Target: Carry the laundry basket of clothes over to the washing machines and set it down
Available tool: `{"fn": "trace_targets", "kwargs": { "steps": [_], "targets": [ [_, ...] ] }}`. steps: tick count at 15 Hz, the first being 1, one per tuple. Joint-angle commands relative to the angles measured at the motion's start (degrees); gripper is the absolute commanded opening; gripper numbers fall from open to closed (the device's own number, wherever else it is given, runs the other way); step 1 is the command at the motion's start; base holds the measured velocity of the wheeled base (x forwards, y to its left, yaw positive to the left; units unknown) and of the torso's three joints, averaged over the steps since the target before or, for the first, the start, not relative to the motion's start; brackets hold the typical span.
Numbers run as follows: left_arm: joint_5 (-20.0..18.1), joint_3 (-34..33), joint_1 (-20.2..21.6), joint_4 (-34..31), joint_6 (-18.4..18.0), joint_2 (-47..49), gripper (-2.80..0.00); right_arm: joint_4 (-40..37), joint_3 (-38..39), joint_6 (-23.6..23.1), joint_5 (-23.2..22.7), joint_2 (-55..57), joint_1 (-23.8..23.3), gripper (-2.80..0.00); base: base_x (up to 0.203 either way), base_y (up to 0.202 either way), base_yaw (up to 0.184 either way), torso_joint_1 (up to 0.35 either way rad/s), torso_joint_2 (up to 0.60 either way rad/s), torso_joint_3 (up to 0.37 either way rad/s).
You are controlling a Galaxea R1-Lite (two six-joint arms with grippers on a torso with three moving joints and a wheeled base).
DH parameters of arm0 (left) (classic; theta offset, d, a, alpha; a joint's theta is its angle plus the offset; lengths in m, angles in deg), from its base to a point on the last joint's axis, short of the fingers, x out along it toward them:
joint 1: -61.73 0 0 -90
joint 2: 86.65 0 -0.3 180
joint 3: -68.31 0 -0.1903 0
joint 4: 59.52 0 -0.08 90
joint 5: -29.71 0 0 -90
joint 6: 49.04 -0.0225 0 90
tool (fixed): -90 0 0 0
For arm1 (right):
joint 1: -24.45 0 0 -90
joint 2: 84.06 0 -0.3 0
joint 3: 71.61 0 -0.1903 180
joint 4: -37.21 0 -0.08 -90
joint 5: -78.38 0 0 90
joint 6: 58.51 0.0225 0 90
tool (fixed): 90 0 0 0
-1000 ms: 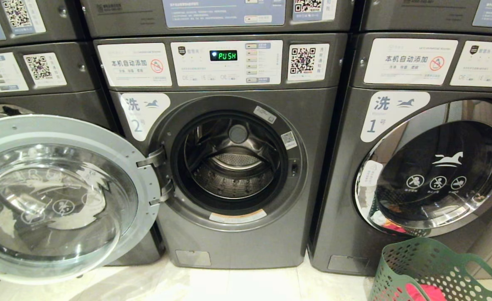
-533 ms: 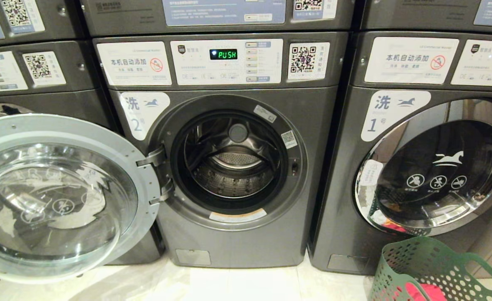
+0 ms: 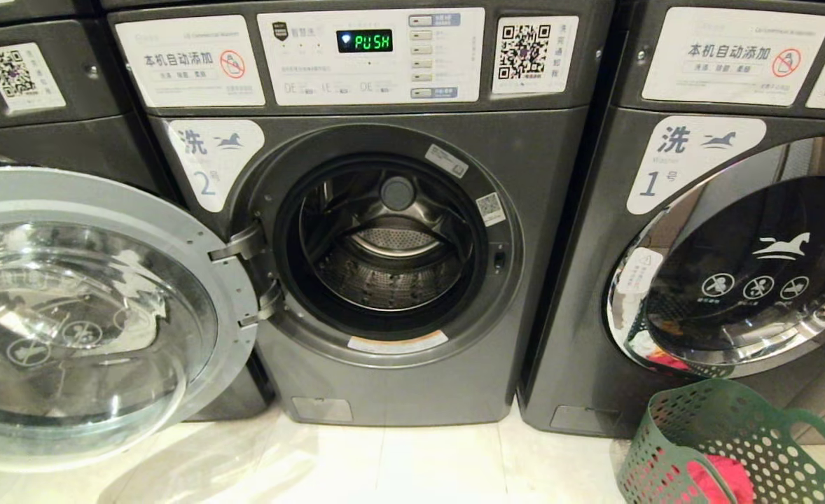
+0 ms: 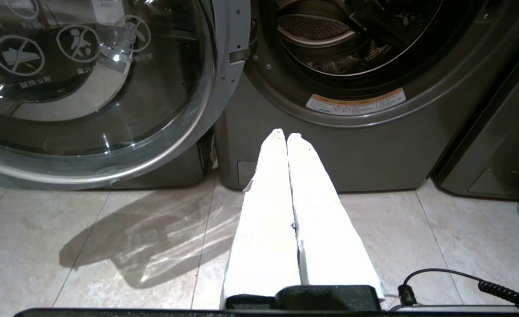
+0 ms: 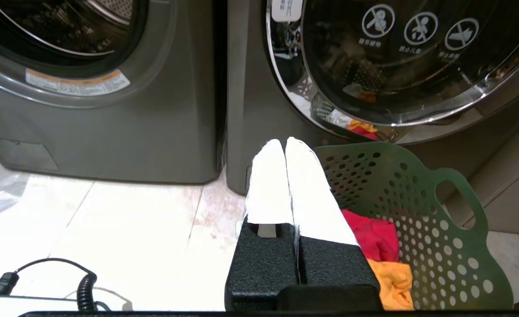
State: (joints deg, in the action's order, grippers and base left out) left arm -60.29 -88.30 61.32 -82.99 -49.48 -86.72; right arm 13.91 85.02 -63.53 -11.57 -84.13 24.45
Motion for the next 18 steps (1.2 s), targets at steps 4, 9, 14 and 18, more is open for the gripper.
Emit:
{"fn": "trace_targets", "kwargs": {
  "steps": [4, 9, 14, 18],
  "targets": [
    [0.0, -0.02, 0.05, 0.01, 0.0, -0.01, -2.8, 0.01, 0.0, 0.53, 0.04, 0.07, 0.0, -2.8, 0.0, 0.0, 0.0, 0.004, 0.0, -0.198],
    [0.0, -0.02, 0.01, 0.01, 0.0, -0.01, -2.8, 0.1, 0.0, 1.05, 0.13, 0.07, 0.0, -2.8, 0.0, 0.0, 0.0, 0.005, 0.0, -0.194],
    [0.0, -0.02, 0.01, 0.01, 0.0, -0.01, -2.8, 0.1, 0.0, 1.15, 0.21, 0.07, 0.0, -2.8, 0.0, 0.0, 0.0, 0.005, 0.0, -0.198],
    [0.0, -0.02, 0.0, 0.01, 0.0, -0.01, -2.8, 0.1, 0.0, 1.06, 0.13, 0.07, 0.0, -2.8, 0.0, 0.0, 0.0, 0.005, 0.0, -0.195]
  ]
}}
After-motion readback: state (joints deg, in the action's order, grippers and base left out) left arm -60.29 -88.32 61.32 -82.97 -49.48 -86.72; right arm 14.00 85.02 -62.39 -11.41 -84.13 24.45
